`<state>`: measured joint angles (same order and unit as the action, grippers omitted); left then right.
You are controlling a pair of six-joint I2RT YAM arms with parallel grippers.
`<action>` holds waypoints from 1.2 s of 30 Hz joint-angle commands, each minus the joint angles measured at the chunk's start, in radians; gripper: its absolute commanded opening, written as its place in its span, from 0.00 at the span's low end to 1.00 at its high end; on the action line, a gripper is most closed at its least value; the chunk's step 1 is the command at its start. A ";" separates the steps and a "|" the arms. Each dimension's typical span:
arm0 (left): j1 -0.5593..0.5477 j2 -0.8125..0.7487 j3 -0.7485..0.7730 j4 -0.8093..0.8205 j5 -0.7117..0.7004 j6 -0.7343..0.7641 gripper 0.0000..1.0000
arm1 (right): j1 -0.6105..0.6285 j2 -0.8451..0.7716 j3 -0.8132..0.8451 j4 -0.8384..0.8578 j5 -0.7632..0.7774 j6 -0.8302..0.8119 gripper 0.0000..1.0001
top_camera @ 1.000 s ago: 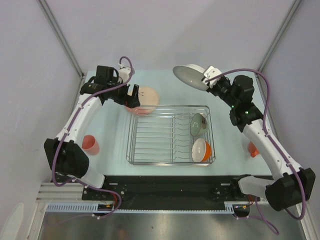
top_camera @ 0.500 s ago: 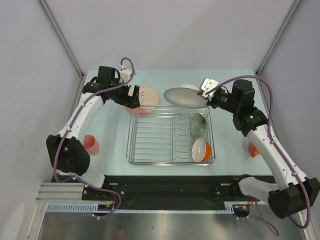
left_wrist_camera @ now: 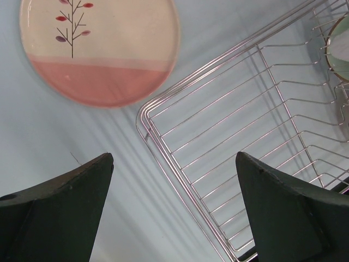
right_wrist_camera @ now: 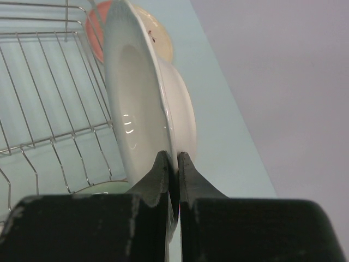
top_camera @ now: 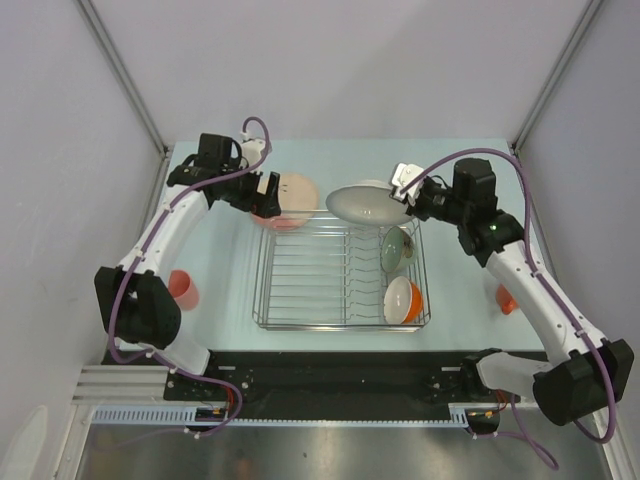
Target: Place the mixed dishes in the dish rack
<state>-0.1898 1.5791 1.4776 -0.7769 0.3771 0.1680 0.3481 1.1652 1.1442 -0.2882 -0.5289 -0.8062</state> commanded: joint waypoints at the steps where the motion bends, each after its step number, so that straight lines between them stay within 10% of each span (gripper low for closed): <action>1: 0.007 -0.007 -0.011 0.025 0.003 0.018 1.00 | 0.012 0.010 0.078 0.185 0.004 -0.059 0.00; 36: 0.013 0.001 -0.014 0.027 0.009 0.014 1.00 | 0.023 0.151 0.077 0.133 0.050 -0.156 0.00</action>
<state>-0.1867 1.5860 1.4693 -0.7712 0.3767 0.1677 0.3756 1.3224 1.1442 -0.2634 -0.4747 -0.9295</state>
